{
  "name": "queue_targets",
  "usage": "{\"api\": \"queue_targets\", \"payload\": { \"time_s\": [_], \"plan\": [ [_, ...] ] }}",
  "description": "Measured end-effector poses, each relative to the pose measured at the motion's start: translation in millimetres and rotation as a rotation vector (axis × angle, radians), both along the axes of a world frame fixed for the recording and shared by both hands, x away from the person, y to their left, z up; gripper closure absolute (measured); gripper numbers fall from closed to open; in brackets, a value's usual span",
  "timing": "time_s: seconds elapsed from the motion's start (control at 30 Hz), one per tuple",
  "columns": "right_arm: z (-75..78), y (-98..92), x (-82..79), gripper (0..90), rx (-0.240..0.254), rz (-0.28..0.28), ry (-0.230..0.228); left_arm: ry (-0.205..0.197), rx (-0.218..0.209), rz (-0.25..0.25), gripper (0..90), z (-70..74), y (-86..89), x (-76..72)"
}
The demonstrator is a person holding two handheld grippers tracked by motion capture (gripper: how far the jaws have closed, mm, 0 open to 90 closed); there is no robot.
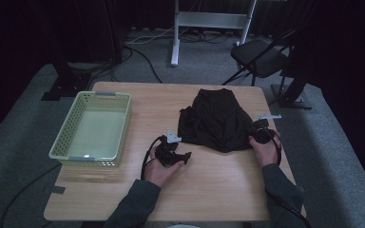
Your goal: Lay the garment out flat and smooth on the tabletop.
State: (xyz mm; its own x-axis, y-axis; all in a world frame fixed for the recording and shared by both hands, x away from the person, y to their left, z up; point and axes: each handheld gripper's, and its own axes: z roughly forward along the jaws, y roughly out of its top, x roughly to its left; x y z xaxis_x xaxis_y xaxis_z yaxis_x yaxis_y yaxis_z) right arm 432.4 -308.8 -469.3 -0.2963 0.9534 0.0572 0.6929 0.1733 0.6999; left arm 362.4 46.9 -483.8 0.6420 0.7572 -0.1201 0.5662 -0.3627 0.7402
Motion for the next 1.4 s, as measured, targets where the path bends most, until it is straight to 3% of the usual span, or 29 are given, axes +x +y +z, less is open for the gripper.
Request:
{"api": "queue_targets", "payload": {
  "time_s": [0.23, 0.7, 1.2, 1.4],
  "plan": [
    [11.3, -9.8, -11.2, 89.2, 0.002, -0.011, -0.037, 0.000, 0.002, 0.000, 30.5, 0.1, 0.0, 0.0],
    [19.2, -28.1, -37.6, 89.2, 0.016, -0.019, -0.050, 0.001, -0.005, 0.003, 30.6, -0.1, 0.0, 0.1],
    [28.8, -36.5, -87.0, 89.2, -0.014, 0.017, -0.079, 0.001, -0.005, 0.004, 30.6, -0.1, 0.0, 0.1],
    [33.5, -41.6, -105.6, 89.2, -0.005, 0.015, -0.094, 0.001, -0.005, 0.004, 30.6, -0.1, 0.0, 0.1]
  ]
}}
